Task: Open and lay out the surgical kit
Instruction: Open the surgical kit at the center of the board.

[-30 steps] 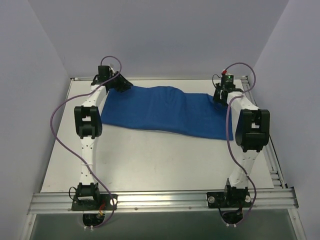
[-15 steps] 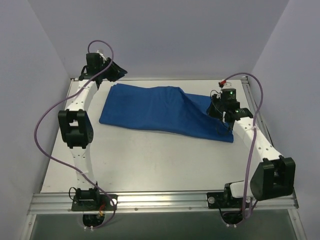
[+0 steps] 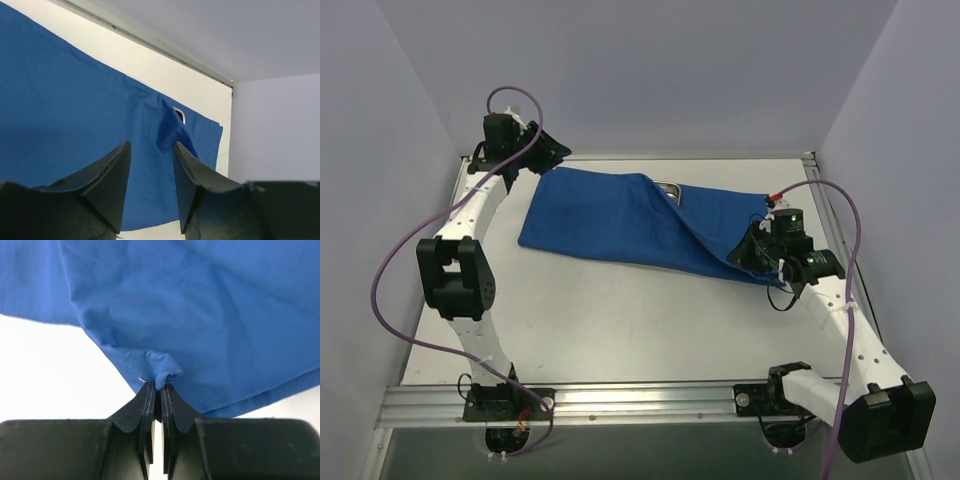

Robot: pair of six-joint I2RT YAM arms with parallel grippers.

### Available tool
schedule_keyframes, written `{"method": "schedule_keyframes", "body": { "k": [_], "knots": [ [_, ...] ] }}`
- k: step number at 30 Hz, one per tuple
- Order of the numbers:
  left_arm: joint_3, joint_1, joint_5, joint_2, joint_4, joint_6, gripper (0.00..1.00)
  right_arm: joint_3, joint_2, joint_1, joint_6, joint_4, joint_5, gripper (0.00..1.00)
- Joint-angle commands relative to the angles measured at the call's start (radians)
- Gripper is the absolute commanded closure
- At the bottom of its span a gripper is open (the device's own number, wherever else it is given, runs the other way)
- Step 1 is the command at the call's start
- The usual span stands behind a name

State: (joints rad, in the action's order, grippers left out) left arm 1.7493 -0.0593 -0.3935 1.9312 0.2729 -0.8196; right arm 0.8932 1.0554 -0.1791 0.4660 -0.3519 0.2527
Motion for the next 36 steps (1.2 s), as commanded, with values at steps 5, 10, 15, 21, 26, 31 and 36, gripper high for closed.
{"method": "schedule_keyframes", "body": {
  "k": [5, 10, 15, 21, 26, 31, 36],
  "knots": [
    [0.110, -0.008, -0.010, 0.029, 0.132, 0.132, 0.42, -0.050, -0.066, -0.043, -0.010, -0.208, 0.091, 1.00],
    [0.164, -0.028, -0.031, 0.068, 0.181, 0.171, 0.41, -0.050, -0.049, -0.103, -0.023, -0.291, 0.109, 1.00],
    [0.130, -0.042, -0.054, 0.069, 0.155, 0.155, 0.44, -0.056, 0.000, -0.222, 0.016, -0.419, 0.008, 1.00],
    [0.130, -0.076, -0.021, 0.078, 0.155, 0.160, 0.42, -0.051, 0.038, -0.276, 0.027, -0.568, -0.120, 1.00],
    [0.248, -0.096, -0.031, 0.201, 0.258, 0.206, 0.32, 0.054, 0.084, -0.280, 0.022, -0.564, -0.193, 0.99],
    [0.438, -0.108, 0.015, 0.343, 0.357, 0.177, 0.31, 0.061, 0.118, -0.280, 0.013, -0.516, -0.201, 0.99],
    [0.701, -0.126, 0.106, 0.495, 0.504, 0.148, 0.35, 0.062, 0.114, -0.278, 0.014, -0.506, -0.196, 1.00]
  ]
}}
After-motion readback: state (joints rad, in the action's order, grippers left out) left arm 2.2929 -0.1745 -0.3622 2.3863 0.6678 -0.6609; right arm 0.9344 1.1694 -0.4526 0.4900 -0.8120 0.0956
